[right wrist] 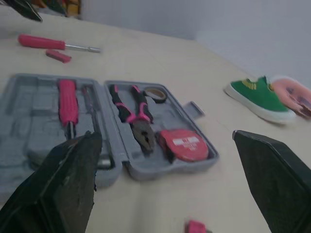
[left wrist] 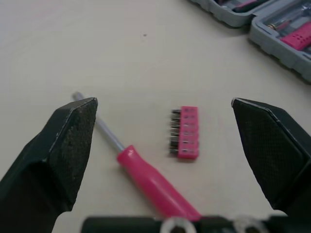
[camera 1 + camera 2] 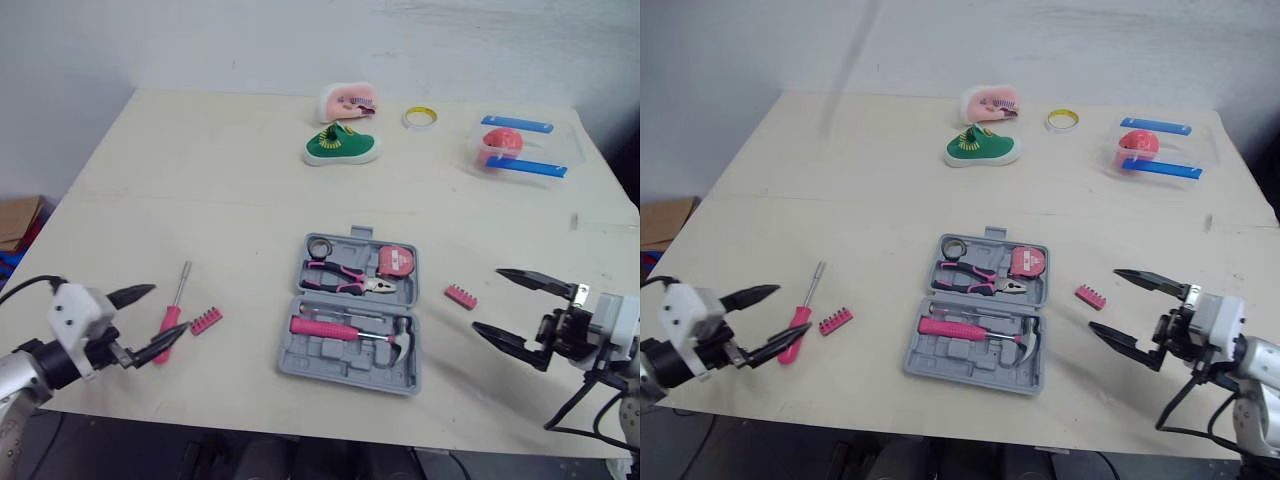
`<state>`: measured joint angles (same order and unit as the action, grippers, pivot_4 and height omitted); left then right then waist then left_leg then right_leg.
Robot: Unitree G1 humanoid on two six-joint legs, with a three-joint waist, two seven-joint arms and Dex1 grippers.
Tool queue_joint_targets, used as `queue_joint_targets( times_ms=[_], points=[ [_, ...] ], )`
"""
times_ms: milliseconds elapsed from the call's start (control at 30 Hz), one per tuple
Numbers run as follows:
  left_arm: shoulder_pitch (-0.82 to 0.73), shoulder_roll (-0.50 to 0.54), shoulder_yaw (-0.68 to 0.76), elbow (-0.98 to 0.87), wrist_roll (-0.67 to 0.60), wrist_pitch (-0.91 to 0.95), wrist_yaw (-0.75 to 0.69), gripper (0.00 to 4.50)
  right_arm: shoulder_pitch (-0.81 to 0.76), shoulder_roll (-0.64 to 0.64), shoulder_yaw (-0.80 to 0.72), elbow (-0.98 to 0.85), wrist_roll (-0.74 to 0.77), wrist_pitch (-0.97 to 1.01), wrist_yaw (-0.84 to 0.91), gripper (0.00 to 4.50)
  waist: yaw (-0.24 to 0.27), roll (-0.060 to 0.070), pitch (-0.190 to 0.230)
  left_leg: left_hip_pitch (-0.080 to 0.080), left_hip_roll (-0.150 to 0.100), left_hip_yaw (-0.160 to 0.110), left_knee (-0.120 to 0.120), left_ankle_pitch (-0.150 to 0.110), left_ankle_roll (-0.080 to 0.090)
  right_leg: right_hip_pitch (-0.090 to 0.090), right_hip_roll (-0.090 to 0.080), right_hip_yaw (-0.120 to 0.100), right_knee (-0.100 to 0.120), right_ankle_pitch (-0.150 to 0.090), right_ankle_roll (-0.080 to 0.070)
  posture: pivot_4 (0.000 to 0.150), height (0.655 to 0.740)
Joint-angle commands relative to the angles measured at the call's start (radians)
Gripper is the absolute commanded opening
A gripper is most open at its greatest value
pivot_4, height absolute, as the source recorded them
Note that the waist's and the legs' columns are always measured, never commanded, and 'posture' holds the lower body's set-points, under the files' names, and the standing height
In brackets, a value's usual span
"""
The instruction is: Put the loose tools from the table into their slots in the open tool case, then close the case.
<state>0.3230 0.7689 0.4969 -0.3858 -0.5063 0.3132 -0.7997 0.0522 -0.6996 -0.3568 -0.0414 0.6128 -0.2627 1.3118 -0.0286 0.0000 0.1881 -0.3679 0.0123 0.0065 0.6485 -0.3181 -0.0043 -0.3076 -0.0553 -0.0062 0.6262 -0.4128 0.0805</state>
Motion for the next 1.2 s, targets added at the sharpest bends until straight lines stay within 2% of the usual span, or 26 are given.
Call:
queue_joint_targets(
  times_ms=[33,133,233,433,767,867,967,1200],
  points=[
    [-0.010,0.001,-0.050,-0.045,0.016,0.074,0.043,4.46,-0.018,0.004,0.012,-0.059,0.024,0.025,-0.012,4.50,0.002,0.000,0.000,0.000,0.000,0.000,0.000,0.000,0.000,0.000,0.000,0.000,0.000,0.000,0.000,0.150,0.7400],
    [-0.030,0.020,-0.086,-0.040,0.042,0.112,0.056,4.46,-0.025,0.006,0.022,-0.072,0.024,0.033,-0.015,4.50,0.002,0.000,0.000,-0.001,0.000,0.000,0.000,0.000,-0.001,0.000,0.000,0.000,-0.001,0.000,0.000,0.150,0.7400],
    [-0.114,0.038,-0.166,0.027,0.106,0.102,0.055,4.46,-0.027,0.009,0.045,-0.117,0.031,0.049,-0.017,4.50,0.003,0.000,0.000,-0.001,0.000,-0.001,0.000,0.001,-0.001,0.000,0.000,-0.001,0.000,0.000,0.000,0.150,0.7400],
    [-0.165,0.086,-0.239,0.086,0.144,0.131,0.000,4.46,-0.003,0.013,0.039,-0.147,0.024,0.049,-0.033,4.50,-0.002,0.000,0.001,-0.001,0.000,0.000,-0.001,0.002,-0.001,0.000,0.000,0.000,0.000,0.000,0.000,0.150,0.7400],
    [-0.197,0.113,-0.273,0.081,0.184,0.258,0.033,4.46,0.034,0.024,0.032,-0.186,0.017,0.041,-0.072,4.50,0.000,0.000,0.001,0.000,0.000,-0.001,0.000,0.002,-0.001,0.000,0.000,0.000,0.001,0.000,0.000,0.150,0.7400],
    [-0.195,0.110,-0.266,0.098,0.182,0.251,0.027,3.63,0.038,0.027,0.029,-0.189,0.016,0.037,-0.082,4.50,0.000,0.000,0.001,0.000,0.000,-0.001,0.000,0.003,-0.002,0.000,0.000,0.000,0.001,0.000,0.000,0.150,0.7400],
    [-0.179,0.116,-0.275,0.112,0.189,0.209,-0.002,2.30,0.040,0.028,0.030,-0.185,0.013,0.030,-0.084,4.50,0.000,0.000,0.001,0.000,0.000,-0.001,0.000,0.003,-0.002,0.000,0.000,0.000,0.001,0.000,0.000,0.150,0.7400],
    [-0.160,0.086,-0.261,0.171,0.189,0.121,-0.023,2.30,0.041,0.033,0.033,-0.186,0.013,0.026,-0.093,4.50,0.000,0.000,0.001,0.001,0.000,-0.001,0.000,0.003,-0.002,0.000,0.000,0.000,0.001,0.000,0.000,0.150,0.7400]
  ],
)
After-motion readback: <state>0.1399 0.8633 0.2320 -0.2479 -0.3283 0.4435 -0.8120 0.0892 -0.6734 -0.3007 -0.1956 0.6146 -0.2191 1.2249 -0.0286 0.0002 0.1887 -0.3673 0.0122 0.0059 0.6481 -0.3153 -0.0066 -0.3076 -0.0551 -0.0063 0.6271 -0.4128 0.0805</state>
